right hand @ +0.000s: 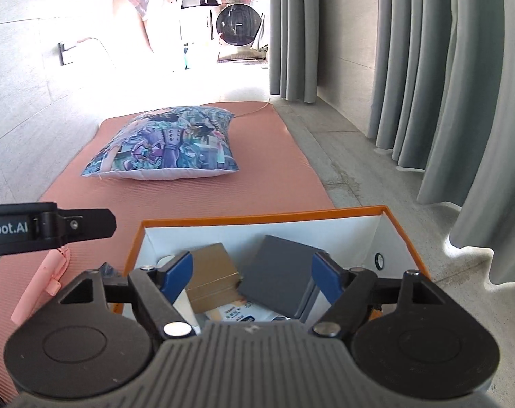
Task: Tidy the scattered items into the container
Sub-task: 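Move both tools back over the mat toward the grey notebook and pink wallet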
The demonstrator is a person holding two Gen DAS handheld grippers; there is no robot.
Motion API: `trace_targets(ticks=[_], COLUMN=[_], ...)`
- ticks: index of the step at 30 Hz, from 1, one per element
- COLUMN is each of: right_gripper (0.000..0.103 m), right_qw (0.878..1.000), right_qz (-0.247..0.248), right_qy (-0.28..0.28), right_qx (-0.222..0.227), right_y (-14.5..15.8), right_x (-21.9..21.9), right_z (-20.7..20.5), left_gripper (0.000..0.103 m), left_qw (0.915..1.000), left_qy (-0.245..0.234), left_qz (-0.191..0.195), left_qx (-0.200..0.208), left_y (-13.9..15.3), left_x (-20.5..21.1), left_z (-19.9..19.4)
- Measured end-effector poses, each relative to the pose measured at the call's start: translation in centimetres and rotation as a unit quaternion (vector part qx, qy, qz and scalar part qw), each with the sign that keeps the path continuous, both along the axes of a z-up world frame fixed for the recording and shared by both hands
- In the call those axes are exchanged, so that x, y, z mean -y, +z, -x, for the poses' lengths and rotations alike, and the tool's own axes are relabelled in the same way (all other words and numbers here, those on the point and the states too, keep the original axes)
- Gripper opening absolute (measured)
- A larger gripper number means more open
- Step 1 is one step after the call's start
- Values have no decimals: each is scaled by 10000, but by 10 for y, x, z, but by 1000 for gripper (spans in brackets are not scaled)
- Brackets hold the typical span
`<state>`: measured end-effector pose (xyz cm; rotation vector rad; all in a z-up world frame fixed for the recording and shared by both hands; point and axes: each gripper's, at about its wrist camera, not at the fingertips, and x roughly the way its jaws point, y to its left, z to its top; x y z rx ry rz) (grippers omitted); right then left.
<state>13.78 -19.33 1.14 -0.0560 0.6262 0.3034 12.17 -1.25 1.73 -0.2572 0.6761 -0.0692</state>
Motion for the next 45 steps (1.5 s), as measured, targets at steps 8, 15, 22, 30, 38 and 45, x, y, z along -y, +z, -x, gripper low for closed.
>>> trace_targets(ticks=[8,15,22,30,38,45], right_gripper=[78,78,78,78,78,78], right_qw=[9985,9954,9909,9749,9548,9439], right_qz=[24,153,312,912,1273,1291], right_qy=[526,939,1305,1971,2404,2565], right_qx=[157,67,-80,-487,-1202,-1631], right_y=[7,1,-9,-31,-62,-81], right_x=[-40,-74,-102,-142,-170,-186], right_z=[18,33,44,52,58,59], left_gripper=[90,90,90,90,90,90], left_qw=[9997,9989,9957,9835,9679,9632], left_qy=[69,213,408,288,-32,134], left_qz=[-167,-161,-152,-270,-233,290], left_qx=[-190,-388,-814,-1767,-2502,-2667], left_y=[1,-8,-20,-48,-76,-93], left_x=[-26,-55,-85,-118,-140,-158], left_z=[15,28,36,34,37,40])
